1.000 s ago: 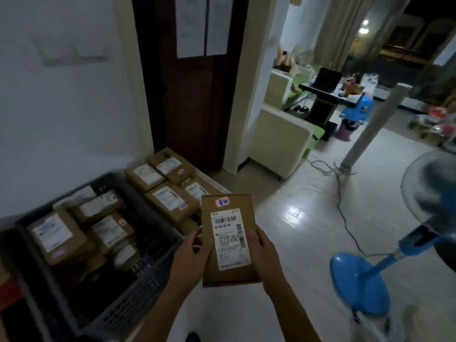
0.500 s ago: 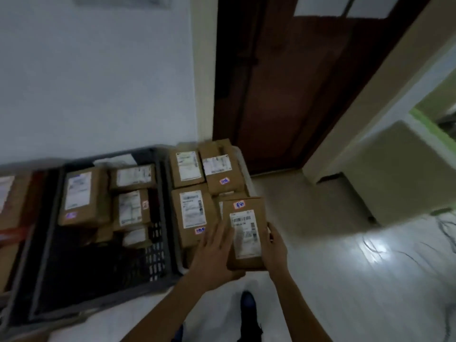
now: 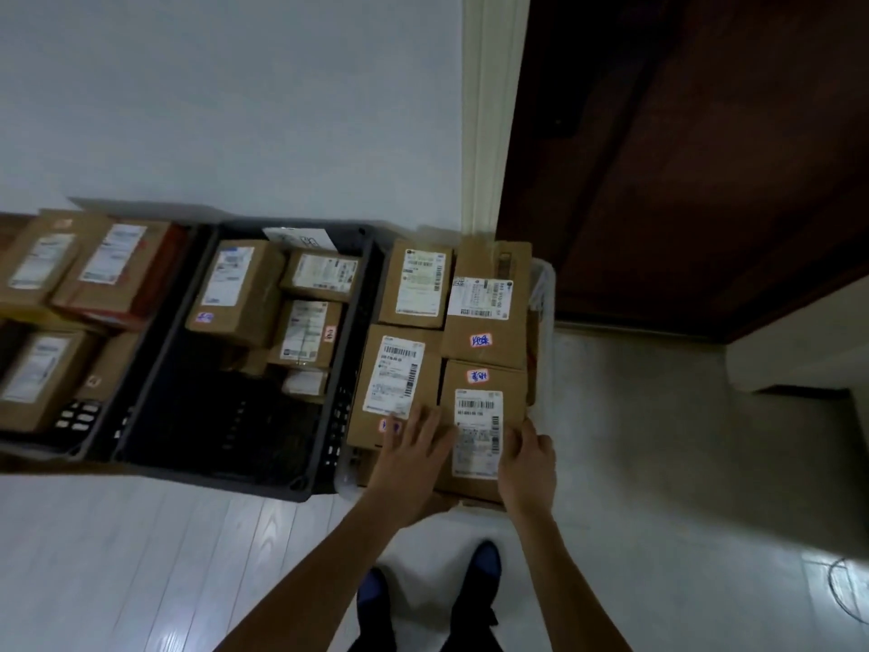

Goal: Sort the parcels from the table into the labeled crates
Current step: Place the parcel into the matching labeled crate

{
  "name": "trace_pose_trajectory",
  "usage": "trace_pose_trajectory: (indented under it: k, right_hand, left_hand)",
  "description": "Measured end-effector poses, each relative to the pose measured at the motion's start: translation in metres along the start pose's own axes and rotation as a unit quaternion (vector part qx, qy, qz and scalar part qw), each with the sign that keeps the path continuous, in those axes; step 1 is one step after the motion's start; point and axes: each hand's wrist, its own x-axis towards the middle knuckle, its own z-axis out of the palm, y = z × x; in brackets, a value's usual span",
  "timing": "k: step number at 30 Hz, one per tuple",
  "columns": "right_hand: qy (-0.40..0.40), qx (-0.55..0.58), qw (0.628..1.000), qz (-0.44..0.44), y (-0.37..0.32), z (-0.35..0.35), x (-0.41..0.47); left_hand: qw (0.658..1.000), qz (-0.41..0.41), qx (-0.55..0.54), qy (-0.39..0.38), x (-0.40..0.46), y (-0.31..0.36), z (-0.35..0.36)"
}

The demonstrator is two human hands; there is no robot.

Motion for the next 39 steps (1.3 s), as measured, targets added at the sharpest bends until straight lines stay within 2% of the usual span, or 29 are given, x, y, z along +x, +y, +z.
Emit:
trace_pose_trajectory:
  k: [7, 12, 15, 18, 21, 25, 30, 34, 36, 39]
  right_hand:
    - [-0.032, -0.076, 0.996, -0.020, -0.002, -0.005, 0.007]
    - [-0.061, -0.241, 0.969, -0.006, -0.020, -0.023, 0.012]
    - [-0.018, -0.304, 0.952, -0.001, -0.048, -0.037, 0.005]
    - [0.020, -0.263, 0.961, -0.078, -0.094, -0.043, -0.006]
    - [-0.021, -0.248, 0.953, -0.175, -0.168, -0.044, -0.023]
    - [-0.069, -0.290, 0.912, -0.281, -0.297, -0.028, -0.070]
    - [-0.035, -0.292, 0.876, -0.382, -0.459, -0.003, -0.140]
    - [0.005, -0.299, 0.823, -0.482, -0.583, 0.014, -0.201]
    - [0.017, -0.290, 0.812, -0.506, -0.627, 0.015, -0.221]
    - [0.024, -0.269, 0.774, -0.572, -0.696, 0.034, -0.261]
  left_hand:
    - [1.000, -0.005, -0.012, -0.021, -0.001, 0.002, -0.003]
    - [0.999, 0.021, -0.037, -0.027, -0.005, -0.007, -0.011]
    - [0.996, 0.007, -0.084, -0.002, -0.015, -0.023, -0.028]
    - [0.994, -0.035, -0.093, 0.036, -0.027, -0.059, -0.054]
    - [0.987, -0.051, -0.123, 0.092, -0.054, -0.111, -0.098]
    - [0.979, -0.068, -0.096, 0.167, -0.111, -0.205, -0.172]
    - [0.947, -0.160, -0.092, 0.264, -0.202, -0.311, -0.270]
    - [0.916, -0.242, -0.057, 0.314, -0.285, -0.390, -0.327]
    - [0.905, -0.262, -0.050, 0.332, -0.311, -0.415, -0.352]
    - [0.873, -0.324, -0.023, 0.364, -0.371, -0.460, -0.378]
